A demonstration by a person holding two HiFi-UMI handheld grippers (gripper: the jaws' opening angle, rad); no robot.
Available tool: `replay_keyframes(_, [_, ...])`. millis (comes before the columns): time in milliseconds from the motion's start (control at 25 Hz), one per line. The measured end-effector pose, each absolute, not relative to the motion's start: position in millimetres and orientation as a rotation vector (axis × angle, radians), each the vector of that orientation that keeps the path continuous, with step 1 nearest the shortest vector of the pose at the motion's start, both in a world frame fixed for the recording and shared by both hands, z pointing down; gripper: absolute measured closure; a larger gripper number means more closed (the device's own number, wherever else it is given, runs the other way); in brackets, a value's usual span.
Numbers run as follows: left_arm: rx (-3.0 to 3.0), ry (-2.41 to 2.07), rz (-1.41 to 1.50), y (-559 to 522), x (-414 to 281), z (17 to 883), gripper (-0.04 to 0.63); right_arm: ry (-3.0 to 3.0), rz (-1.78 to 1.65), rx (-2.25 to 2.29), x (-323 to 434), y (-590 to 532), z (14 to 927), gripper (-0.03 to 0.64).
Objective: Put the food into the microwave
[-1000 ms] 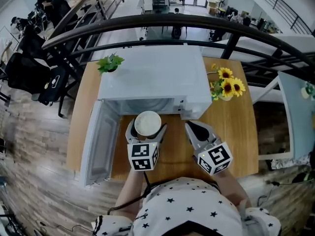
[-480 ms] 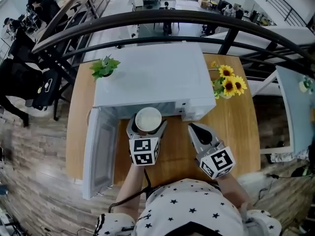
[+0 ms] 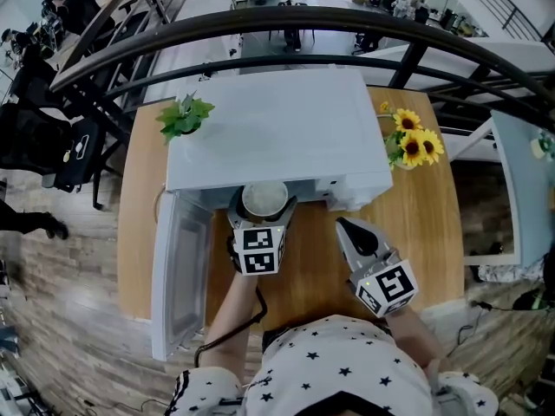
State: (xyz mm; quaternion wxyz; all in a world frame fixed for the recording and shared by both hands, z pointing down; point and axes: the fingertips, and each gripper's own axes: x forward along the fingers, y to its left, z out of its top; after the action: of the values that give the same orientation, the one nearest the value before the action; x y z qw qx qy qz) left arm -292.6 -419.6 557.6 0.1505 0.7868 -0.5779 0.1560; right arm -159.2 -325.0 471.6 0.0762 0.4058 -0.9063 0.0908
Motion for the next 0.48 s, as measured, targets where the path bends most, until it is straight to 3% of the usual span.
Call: replay_keyframes(480, [2.235, -1.684, 0.528, -449.3, -296.1, 584.5, 0.091, -2.701, 0.294, 1.183, -165.7, -333.9, 481.0, 0.611])
